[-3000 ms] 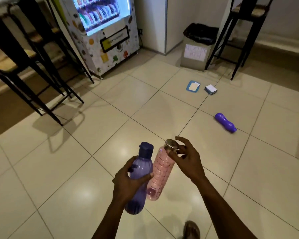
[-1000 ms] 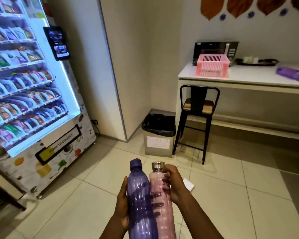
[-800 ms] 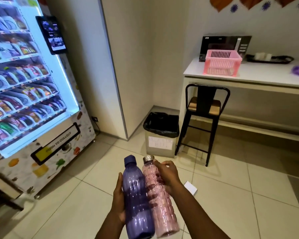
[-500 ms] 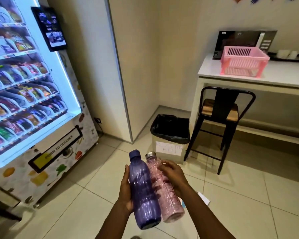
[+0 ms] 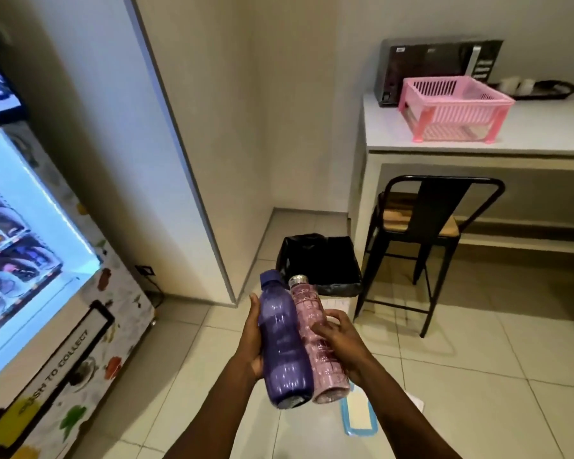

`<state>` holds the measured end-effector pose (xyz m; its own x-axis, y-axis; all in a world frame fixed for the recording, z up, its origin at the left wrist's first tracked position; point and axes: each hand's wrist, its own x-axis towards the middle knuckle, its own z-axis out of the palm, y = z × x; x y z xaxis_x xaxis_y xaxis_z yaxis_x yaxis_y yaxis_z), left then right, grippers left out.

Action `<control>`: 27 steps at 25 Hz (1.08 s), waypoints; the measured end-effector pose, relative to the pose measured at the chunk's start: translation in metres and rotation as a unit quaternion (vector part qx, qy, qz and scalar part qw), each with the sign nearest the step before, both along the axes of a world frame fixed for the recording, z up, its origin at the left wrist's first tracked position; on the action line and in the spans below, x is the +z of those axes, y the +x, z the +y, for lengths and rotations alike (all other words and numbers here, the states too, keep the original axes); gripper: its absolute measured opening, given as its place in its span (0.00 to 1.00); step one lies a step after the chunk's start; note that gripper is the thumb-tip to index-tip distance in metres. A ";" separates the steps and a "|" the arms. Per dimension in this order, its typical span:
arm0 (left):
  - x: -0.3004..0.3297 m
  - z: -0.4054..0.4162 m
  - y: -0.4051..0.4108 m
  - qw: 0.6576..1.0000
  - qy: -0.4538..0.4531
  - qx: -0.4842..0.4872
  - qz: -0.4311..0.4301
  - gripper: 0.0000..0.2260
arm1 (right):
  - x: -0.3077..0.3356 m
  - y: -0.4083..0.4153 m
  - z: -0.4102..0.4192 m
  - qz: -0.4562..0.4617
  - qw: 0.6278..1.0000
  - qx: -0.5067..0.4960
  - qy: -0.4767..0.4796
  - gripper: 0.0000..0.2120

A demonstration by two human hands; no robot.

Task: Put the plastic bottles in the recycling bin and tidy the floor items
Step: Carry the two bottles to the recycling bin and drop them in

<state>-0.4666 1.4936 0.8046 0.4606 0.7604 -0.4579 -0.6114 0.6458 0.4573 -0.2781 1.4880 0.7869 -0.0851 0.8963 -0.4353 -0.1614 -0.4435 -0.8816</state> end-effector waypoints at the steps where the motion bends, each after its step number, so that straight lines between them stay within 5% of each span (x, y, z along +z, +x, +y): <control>1: -0.001 0.019 0.002 1.000 -0.008 -0.010 0.007 0.42 | -0.003 0.000 0.014 -0.002 1.000 -0.025 -0.004 0.19; 7: -0.016 0.156 0.003 0.997 -0.003 -0.068 0.025 0.29 | -0.041 0.009 0.130 0.124 0.989 -0.058 -0.046 0.20; 11: -0.039 0.243 -0.013 0.982 0.010 -0.089 0.164 0.29 | -0.059 0.003 0.199 0.211 0.973 -0.037 -0.088 0.26; 23: -0.109 0.446 -0.006 0.968 -0.083 -0.140 0.193 0.27 | -0.124 -0.015 0.385 0.122 0.960 -0.202 -0.151 0.28; 27: -0.137 0.515 -0.008 0.945 -0.061 -0.191 0.259 0.23 | -0.146 -0.026 0.436 0.111 0.940 -0.261 -0.192 0.20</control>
<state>-0.4741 2.0083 0.6680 0.3810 0.5104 -0.7709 -0.0377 0.8417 0.5387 -0.3040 1.9237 0.6413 0.1958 0.6217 -0.7584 -0.6061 -0.5312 -0.5920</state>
